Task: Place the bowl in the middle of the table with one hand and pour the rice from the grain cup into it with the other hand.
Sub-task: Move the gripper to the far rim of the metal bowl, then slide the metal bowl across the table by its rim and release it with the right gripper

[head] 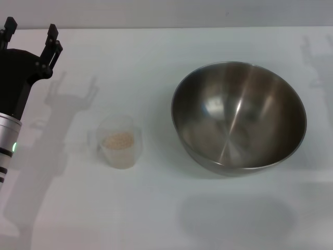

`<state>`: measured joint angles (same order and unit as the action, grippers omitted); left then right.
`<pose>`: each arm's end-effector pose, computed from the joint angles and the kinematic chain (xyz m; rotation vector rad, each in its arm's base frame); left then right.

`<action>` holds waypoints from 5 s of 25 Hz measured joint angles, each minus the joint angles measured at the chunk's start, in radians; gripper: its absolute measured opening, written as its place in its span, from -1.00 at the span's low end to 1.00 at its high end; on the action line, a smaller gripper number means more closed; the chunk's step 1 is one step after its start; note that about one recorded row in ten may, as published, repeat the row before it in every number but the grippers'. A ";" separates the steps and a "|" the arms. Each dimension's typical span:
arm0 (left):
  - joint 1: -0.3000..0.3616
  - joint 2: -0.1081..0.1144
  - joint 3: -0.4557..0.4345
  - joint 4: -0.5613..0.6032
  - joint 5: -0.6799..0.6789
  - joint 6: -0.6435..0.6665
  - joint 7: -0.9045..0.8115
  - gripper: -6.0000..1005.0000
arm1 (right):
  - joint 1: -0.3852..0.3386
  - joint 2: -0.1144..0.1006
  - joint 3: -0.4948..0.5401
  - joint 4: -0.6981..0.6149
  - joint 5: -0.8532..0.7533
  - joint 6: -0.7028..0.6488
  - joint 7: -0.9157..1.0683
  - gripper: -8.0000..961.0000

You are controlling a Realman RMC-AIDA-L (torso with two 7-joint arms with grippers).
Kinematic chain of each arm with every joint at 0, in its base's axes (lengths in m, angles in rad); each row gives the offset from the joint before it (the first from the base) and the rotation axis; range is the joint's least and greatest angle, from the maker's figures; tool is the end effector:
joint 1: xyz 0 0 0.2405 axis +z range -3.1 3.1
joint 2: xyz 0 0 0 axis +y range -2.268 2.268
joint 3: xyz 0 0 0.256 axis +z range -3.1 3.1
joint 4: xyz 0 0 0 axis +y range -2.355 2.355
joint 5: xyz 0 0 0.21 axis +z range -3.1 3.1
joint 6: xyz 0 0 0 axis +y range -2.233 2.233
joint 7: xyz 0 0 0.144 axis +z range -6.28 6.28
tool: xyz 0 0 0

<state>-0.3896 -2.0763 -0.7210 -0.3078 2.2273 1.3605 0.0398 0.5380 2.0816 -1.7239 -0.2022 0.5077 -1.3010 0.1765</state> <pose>-0.2816 0.3166 -0.0188 -1.5844 -0.2824 -0.8362 0.2823 0.3746 0.0440 -1.3373 0.3739 0.9436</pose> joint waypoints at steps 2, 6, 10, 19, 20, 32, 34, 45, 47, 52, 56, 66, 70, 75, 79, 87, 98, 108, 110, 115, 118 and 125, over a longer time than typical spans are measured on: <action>0.000 0.000 0.000 -0.001 0.000 0.000 0.000 0.60 | 0.000 0.000 0.000 0.000 0.000 0.000 0.000 0.29; 0.000 -0.001 0.000 -0.004 0.000 0.001 0.000 0.60 | 0.000 0.000 0.000 -0.001 0.000 -0.002 -0.029 0.29; 0.001 -0.001 0.000 -0.006 0.000 0.002 0.000 0.60 | 0.000 0.001 -0.022 -0.008 -0.002 -0.017 -0.163 0.29; 0.018 0.000 -0.021 -0.012 0.000 0.003 -0.008 0.60 | -0.008 0.004 -0.122 -0.034 -0.003 -0.025 -0.458 0.28; 0.021 0.000 -0.026 -0.013 0.000 0.004 -0.009 0.60 | -0.009 0.004 -0.122 -0.035 -0.003 -0.025 -0.464 0.28; 0.021 -0.002 -0.037 -0.016 0.000 0.012 -0.010 0.60 | -0.087 -0.002 -0.061 -0.509 0.000 0.505 -0.492 0.28; 0.021 -0.002 -0.037 -0.016 0.000 0.013 -0.011 0.60 | -0.112 0.001 -0.054 -0.642 0.000 0.668 -0.491 0.28; 0.023 0.001 -0.056 -0.010 -0.002 0.017 -0.011 0.60 | -0.189 0.001 0.098 -1.371 0.007 1.871 -0.443 0.28; 0.023 0.001 -0.060 -0.009 -0.002 0.018 -0.011 0.60 | -0.172 -0.002 0.156 -1.456 0.008 2.084 -0.396 0.28; 0.028 0.001 -0.076 -0.008 -0.002 0.021 -0.011 0.60 | -0.076 -0.005 0.352 -1.523 0.015 2.530 -0.341 0.28; 0.029 0.001 -0.077 -0.007 -0.002 0.026 -0.011 0.60 | 0.002 -0.011 0.478 -1.449 0.022 2.740 -0.386 0.28; 0.022 0.001 -0.077 -0.005 -0.001 0.040 -0.011 0.59 | 0.087 -0.041 0.604 -1.269 -0.003 2.883 -0.497 0.28; 0.024 0.001 -0.077 -0.007 -0.002 0.051 -0.011 0.59 | 0.093 -0.050 0.597 -1.222 -0.006 2.893 -0.518 0.28; 0.028 0.001 -0.077 -0.011 -0.001 0.057 -0.011 0.59 | 0.099 -0.052 0.594 -1.166 -0.028 2.893 -0.542 0.28; 0.031 -0.001 -0.074 -0.010 -0.002 0.070 -0.011 0.59 | 0.103 -0.050 0.595 -1.106 -0.032 2.875 -0.570 0.27; 0.031 -0.001 -0.070 -0.010 -0.001 0.071 -0.011 0.60 | 0.119 -0.045 0.595 -0.979 -0.032 2.804 -0.612 0.26; 0.032 -0.001 -0.069 -0.007 -0.002 0.071 -0.011 0.59 | 0.127 -0.038 0.605 -0.941 -0.028 2.768 -0.641 -0.23; 0.032 0.001 -0.075 -0.007 -0.002 0.077 -0.011 0.58 | 0.131 -0.037 0.614 -0.947 -0.022 2.769 -0.645 -0.84; 0.033 0.001 -0.075 -0.007 -0.002 0.078 -0.011 0.58 | 0.130 -0.036 0.629 -0.961 -0.020 2.769 -0.646 -0.95; 0.033 0.001 -0.075 -0.011 -0.002 0.079 -0.011 0.57 | 0.116 -0.027 0.678 -1.032 0.002 2.768 -0.673 -0.99; 0.034 0.001 -0.075 -0.011 -0.002 0.080 -0.011 0.57 | 0.108 -0.023 0.684 -1.062 0.057 2.777 -0.705 -0.97; 0.035 0.001 -0.075 -0.012 -0.002 0.080 -0.011 0.56 | 0.126 -0.010 0.663 -1.030 0.110 2.811 -0.767 -0.92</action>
<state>-0.3543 -2.0754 -0.7960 -0.3199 2.2256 1.4404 0.0291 0.6640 2.0713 -1.0611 -1.2321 0.6180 1.5095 -0.5903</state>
